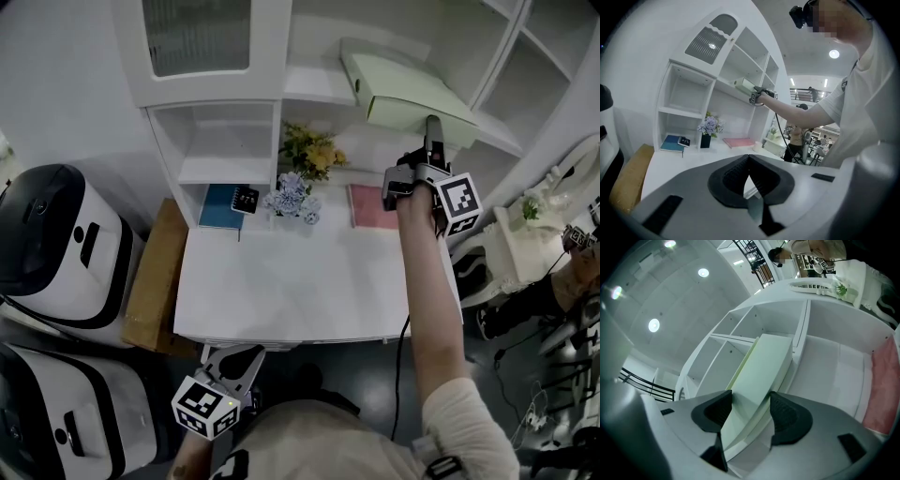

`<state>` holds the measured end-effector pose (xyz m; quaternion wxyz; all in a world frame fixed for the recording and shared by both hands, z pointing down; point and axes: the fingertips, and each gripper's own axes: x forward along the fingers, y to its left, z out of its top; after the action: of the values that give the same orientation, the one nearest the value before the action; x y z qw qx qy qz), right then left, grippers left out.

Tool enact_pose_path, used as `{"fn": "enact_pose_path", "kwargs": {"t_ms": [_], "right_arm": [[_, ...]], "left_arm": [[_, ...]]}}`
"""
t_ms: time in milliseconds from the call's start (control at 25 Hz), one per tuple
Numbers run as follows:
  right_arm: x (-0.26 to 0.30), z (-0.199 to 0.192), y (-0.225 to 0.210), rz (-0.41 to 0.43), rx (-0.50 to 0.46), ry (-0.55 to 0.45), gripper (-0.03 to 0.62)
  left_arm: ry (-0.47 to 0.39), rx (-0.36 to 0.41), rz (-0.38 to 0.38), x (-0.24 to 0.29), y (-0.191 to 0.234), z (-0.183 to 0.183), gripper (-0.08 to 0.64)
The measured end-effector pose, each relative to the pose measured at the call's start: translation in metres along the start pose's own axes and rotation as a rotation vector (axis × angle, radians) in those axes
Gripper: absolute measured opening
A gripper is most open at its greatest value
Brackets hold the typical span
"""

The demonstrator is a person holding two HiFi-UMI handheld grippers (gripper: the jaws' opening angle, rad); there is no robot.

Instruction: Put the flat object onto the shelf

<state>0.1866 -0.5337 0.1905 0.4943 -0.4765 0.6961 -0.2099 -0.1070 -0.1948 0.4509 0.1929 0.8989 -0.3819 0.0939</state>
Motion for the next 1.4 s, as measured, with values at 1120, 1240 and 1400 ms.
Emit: {"fn": "enact_pose_path", "kwargs": {"t_ms": [1120, 1240, 1400], "right_arm": [[-0.062, -0.036, 0.077, 0.207, -0.241, 0.392, 0.342], [-0.080, -0.046, 0.090, 0.247, -0.332, 0.455, 0.342], [-0.107, -0.064, 0.110, 0.311, -0.454, 0.540, 0.342]], "left_arm": [[-0.030, 0.056, -0.030, -0.009, -0.011, 0.007, 0.014], [-0.040, 0.067, -0.028, -0.013, -0.011, 0.008, 0.014], [-0.048, 0.076, -0.016, -0.021, -0.008, 0.008, 0.014]]}}
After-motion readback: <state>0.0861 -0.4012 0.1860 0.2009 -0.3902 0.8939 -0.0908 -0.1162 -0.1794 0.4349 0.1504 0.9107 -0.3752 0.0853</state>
